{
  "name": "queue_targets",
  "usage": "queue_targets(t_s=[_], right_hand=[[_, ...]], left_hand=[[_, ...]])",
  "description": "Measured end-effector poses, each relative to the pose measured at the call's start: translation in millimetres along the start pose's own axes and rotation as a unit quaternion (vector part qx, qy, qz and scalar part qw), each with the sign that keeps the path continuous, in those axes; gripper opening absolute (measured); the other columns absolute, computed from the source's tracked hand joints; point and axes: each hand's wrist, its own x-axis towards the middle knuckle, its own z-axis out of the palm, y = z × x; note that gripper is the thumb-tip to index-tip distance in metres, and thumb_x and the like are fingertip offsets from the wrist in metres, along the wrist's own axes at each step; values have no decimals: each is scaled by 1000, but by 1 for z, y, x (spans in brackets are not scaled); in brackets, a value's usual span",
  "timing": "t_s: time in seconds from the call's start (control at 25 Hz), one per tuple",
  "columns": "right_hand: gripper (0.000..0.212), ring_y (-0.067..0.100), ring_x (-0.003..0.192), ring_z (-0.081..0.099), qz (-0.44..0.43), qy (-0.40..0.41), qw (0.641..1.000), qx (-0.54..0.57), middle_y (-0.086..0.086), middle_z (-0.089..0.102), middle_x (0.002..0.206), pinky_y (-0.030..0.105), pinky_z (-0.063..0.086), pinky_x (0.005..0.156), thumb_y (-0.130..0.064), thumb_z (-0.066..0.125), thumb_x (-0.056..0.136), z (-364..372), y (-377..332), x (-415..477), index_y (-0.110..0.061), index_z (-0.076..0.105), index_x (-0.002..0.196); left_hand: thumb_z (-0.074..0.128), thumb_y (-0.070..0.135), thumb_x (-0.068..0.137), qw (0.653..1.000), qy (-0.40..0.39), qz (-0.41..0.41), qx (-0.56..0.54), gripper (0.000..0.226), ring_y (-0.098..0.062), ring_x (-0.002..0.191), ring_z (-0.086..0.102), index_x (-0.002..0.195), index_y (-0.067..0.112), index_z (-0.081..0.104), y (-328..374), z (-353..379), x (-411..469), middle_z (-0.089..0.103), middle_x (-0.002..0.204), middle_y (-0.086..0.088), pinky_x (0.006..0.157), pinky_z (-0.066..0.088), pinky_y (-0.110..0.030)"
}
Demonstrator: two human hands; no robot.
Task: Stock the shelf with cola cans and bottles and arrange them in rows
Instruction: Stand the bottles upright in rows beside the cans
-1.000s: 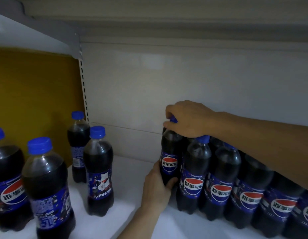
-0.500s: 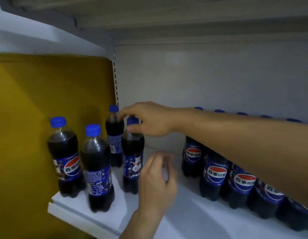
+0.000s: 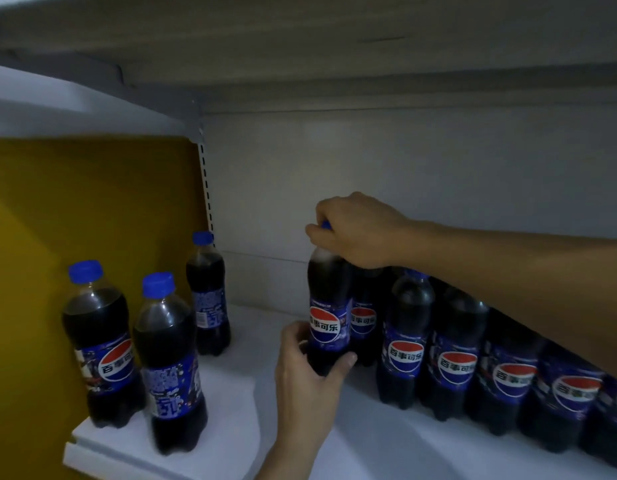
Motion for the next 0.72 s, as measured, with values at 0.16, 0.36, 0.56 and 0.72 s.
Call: queue_targets(t_s=[0.16,0.36,0.56,0.72], right_hand=[[45,20,71,58,27,-22,999,-21,3,58,80,36,48,65,-53,41,102,-3,26,-14,-12,58,97],[44,14,72,53,23,-37,998,-44,-2,53,81,31,41,60,-58,38,102,14,34,-24,-17,55,108],[44,14,74,54,30,-29,999,-18,-3,54,82,35,49,66,-61,39,100,25,48,-31,-21,54,108],[41,11,76,54,34,-50,998,0,-6,54,83,37,54,74,-65,41,97,31,52,-34,-26,52,103]], left_hand=[[94,13,65,999,-19,11,-23,64,11,98,60,110,38,56,-5,19,9,66,110,15,75,49,-8],[95,10,63,998,-54,-10,-22,65,8,97,62,109,39,60,-20,33,10,65,114,9,77,51,-11],[88,4,73,996,-92,-16,1,58,2,102,66,114,37,63,-31,34,13,72,114,13,91,56,-23],[88,7,72,993,-115,-15,20,56,-1,101,68,115,34,64,-39,34,12,74,108,18,92,57,-29]])
